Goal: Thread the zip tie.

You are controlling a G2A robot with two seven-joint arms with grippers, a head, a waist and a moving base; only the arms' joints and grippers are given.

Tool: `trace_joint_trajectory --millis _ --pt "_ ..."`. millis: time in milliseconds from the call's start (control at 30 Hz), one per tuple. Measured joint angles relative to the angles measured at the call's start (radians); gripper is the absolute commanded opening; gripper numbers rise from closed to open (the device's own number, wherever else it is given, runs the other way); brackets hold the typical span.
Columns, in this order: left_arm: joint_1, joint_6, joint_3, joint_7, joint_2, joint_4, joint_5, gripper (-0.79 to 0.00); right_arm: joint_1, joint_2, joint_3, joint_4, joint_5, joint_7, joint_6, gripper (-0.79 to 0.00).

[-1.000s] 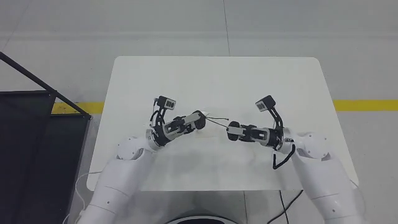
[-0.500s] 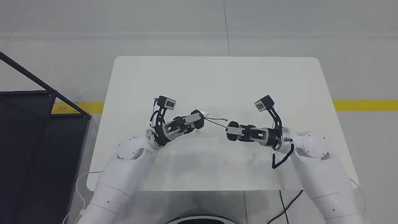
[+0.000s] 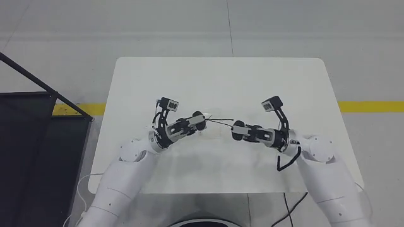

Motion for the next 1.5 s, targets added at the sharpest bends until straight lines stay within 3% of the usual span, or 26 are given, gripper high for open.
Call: trace_joint_trajectory --millis 633,1300,1367,1400,1433,1500 --pt "0.002 -0.022 0.009 0.009 0.004 0.006 -0.007 -0.785 -0.033 0.001 0.063 0.036 0.331 0.079 -0.077 -0.785" --pt "-0.005 -0.033 0.022 0.011 0.007 0.021 -0.011 -0.785 -0.030 -0.004 0.062 0.034 0.360 0.100 -0.056 -0.785" --pt "-0.006 -0.040 0.022 0.013 0.008 0.021 -0.005 -0.419 -0.026 -0.004 0.057 0.034 0.347 0.107 -0.048 -0.785" --pt "-0.006 -0.044 0.023 0.019 0.008 0.021 0.004 -0.126 -0.024 -0.003 0.053 0.034 0.339 0.115 -0.041 -0.785" --pt "-0.006 -0.045 0.024 0.024 0.008 0.019 0.010 0.000 -0.022 -0.003 0.050 0.034 0.330 0.120 -0.036 -0.785" --pt "-0.005 -0.042 0.028 0.038 0.008 0.013 0.018 0.000 -0.019 -0.002 0.043 0.028 0.297 0.120 -0.035 -0.785"
